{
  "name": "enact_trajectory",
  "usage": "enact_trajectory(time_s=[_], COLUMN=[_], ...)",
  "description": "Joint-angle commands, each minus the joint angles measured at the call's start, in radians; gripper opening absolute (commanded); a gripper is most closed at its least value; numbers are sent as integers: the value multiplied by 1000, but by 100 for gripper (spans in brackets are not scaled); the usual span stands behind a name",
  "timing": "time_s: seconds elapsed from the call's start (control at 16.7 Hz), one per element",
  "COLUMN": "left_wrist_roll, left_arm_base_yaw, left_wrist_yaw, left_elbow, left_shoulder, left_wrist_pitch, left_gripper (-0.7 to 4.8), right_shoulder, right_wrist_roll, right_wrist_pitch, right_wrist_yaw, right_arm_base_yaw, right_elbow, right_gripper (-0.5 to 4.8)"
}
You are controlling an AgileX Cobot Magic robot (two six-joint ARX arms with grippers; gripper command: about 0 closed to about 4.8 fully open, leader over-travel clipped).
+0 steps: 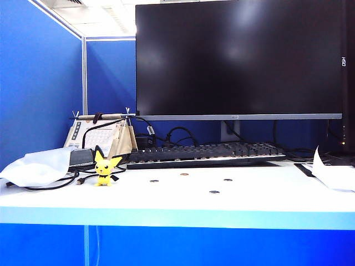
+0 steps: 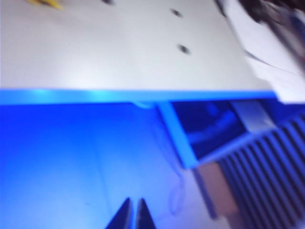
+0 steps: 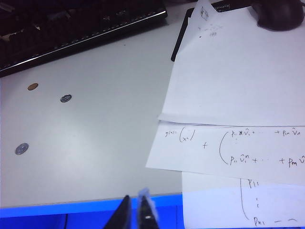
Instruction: Pick up the doll and place it on the similarly colored coin.
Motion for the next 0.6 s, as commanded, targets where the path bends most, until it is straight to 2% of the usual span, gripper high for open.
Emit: enact_trajectory(time_s=[0.06, 0.24, 0.6], left_wrist_roll=[2, 0, -3], left_arm_base_yaw=[0, 0, 0], left_wrist_yaw=[-74, -64, 55], left_elbow=[3, 3, 3], left_shoulder=[2, 2, 2], left_wrist_pitch=[7, 3, -13], left_gripper=[26, 26, 26], right_shoulder=[-1, -1, -1], right_wrist_roll=[-2, -2, 10], right_wrist_pitch=[3, 3, 62], right_wrist_yaw=[4, 5, 60], right_arm_base_yaw=[1, 1, 1], right_elbow=[-5, -5, -7], right_gripper=[32, 32, 32])
